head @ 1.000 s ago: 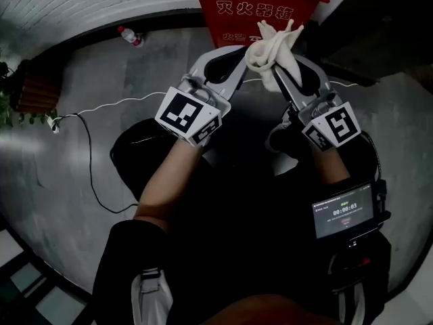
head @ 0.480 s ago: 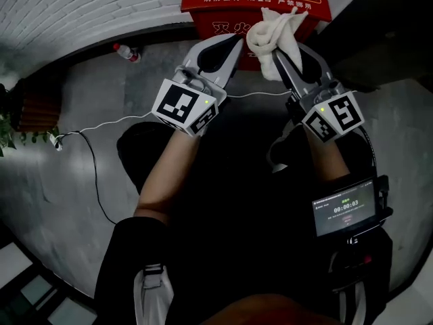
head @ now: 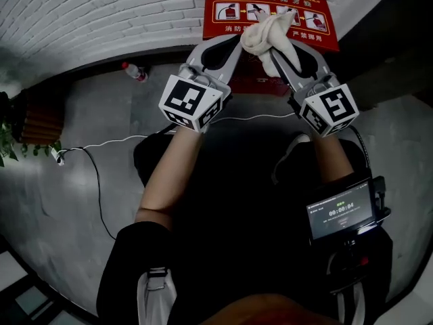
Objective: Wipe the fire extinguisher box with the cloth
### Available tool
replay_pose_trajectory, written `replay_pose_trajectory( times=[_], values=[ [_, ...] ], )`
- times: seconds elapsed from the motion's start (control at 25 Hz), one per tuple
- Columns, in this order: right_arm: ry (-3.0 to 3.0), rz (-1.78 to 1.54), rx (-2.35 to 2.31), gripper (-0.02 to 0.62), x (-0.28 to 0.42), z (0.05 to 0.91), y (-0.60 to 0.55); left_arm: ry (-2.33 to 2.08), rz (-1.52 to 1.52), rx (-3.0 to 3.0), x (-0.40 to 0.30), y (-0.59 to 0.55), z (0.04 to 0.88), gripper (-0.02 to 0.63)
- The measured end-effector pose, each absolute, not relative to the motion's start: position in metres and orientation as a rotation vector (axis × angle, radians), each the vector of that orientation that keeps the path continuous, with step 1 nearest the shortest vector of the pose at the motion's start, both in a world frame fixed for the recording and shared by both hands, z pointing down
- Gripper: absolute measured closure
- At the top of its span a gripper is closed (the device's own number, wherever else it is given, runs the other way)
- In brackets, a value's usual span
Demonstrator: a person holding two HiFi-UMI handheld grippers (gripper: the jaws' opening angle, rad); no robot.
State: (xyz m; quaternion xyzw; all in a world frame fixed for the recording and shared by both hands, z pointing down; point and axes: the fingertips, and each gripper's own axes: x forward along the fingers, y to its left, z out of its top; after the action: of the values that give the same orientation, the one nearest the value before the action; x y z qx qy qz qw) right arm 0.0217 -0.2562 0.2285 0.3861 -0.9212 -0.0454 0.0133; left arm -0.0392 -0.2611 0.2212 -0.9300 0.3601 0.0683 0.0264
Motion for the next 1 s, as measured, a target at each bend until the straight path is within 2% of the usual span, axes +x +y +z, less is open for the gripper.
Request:
replay_pose_trajectory(
  times=[0.36,0.64,1.0],
  values=[
    [-2.586,-0.318,0.881,0.488,-0.011,0.21,-0.342,1.241,0.076,-2.756,-0.081,-0.339,0.193,0.606],
    [-2.395,-0.344,0.67,0.488,-0.042,0.23,-0.415,1.39,0.022,-2.704,-0.12,-0.378,0.215,0.606],
    [-2.217,-0.408,0.604,0.488,-0.064,0.26,-0.486,1.437,-0.112,-2.642,-0.133,-0.409,0.235,0.606]
  ],
)
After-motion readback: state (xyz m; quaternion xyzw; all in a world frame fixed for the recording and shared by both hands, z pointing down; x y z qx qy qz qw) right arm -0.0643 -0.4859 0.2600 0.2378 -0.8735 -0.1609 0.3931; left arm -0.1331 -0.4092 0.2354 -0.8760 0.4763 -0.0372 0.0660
